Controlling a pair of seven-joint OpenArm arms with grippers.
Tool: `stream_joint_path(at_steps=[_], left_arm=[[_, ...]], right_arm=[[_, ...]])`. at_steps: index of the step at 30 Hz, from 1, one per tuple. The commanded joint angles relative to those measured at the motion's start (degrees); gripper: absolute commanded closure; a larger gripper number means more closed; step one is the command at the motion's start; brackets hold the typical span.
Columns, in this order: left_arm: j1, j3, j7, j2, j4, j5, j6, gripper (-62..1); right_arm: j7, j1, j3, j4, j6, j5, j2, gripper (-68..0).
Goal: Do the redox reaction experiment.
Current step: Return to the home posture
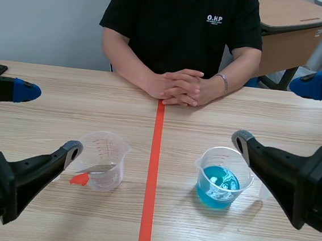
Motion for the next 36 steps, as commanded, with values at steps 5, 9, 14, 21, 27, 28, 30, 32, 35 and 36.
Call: stream_joint_path(at_steps=[5,9,14,21,27,28,30,32,35,36], left_arm=[[0.55,-0.74,-0.33,0.44,0.94,-0.17,-0.04,-62.3],[0.57,-0.74,-0.42,0.44,0.94,-0.17,-0.11,-62.3],[0.57,-0.74,-0.42,0.44,0.94,-0.17,-0.13,-62.3],[0.57,-0.74,-0.42,0.42,0.94,-0.17,-0.15,-62.3],[0.57,-0.74,-0.55,0.42,0.94,-0.22,-0.46,-62.3],[0.59,-0.74,-0.72,0.42,0.94,-0.22,-0.57,-62.3],[0.59,-0.74,-0.85,0.42,0.94,-0.24,-0.57,-62.3],[0.59,-0.74,-0.85,0.42,0.94,-0.24,-0.57,-62.3],[0.59,-0.74,-0.85,0.42,0.94,-0.24,-0.57,-62.3],[0.59,-0.74,-0.87,0.42,0.94,-0.24,-0.57,-62.3]], right_arm=[[0.68,0.66,0.22,0.31,-0.22,0.37,0.28,-67.9],[0.68,0.66,0.22,0.31,-0.22,-0.92,0.28,-67.9],[0.70,0.68,0.22,0.31,-0.22,-1.51,0.28,-67.9],[0.70,0.68,0.22,0.31,-0.22,-1.97,0.28,-67.9],[0.90,0.81,0.22,0.31,-0.20,-1.95,0.28,-67.9],[0.90,0.81,0.22,0.31,-0.20,-1.95,0.28,-67.9],[0.90,0.81,0.22,0.31,-0.20,-1.95,0.28,-67.9],[0.90,0.81,0.22,0.31,-0.20,-1.95,0.28,-67.9],[0.87,0.81,0.22,0.31,-0.20,-1.95,0.28,-67.9],[0.87,0.81,0.22,0.31,-0.20,-1.95,0.28,-67.9]])
